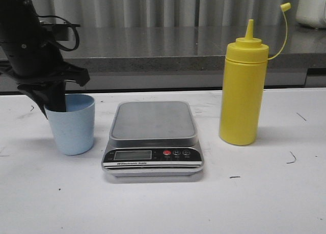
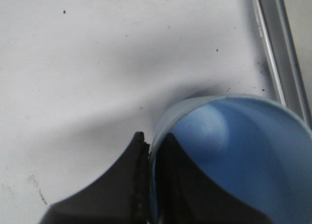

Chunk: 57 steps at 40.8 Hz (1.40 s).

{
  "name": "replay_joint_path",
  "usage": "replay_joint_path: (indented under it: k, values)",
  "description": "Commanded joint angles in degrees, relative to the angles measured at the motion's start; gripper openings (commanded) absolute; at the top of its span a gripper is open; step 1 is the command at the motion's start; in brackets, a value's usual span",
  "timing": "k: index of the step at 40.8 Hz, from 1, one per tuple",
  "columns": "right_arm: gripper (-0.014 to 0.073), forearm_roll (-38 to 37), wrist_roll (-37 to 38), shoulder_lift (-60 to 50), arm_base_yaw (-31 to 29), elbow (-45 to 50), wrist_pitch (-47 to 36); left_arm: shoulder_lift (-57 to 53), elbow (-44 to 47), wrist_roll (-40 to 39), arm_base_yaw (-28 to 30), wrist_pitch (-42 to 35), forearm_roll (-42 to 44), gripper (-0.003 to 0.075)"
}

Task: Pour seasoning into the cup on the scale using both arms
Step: 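Reach the left gripper down and grasp the light-blue cup, then lift the cup with the left gripper and lower it onto the scale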

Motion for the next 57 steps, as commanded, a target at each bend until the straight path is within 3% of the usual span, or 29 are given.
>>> replay_joint_path:
  k: [1,14,35,57]
  values:
    - [0.0405,0.00,-0.69,0.22,-0.03,-1.82,-3.52,-3.18,-2.42,-0.58,-0.11,0.17,0.06,-0.0020]
    - [0.0405,0.00,-0.69,0.22,-0.03,-1.82,-3.52,-3.18,-12.85,-0.58,-3.82,8.25,-0.73,-0.0020]
    - [0.0405,0.00,-0.69,0.22,-0.03,-1.82,-3.52,4.74,-29.62,-4.19,-13.74,8.92,-2.91,-0.0020]
    - [0.0405,0.00,-0.69,0.22,-0.03,-1.82,-3.52,8.93,-31.08,-4.31,-14.05,11.85,0.51,-0.0020]
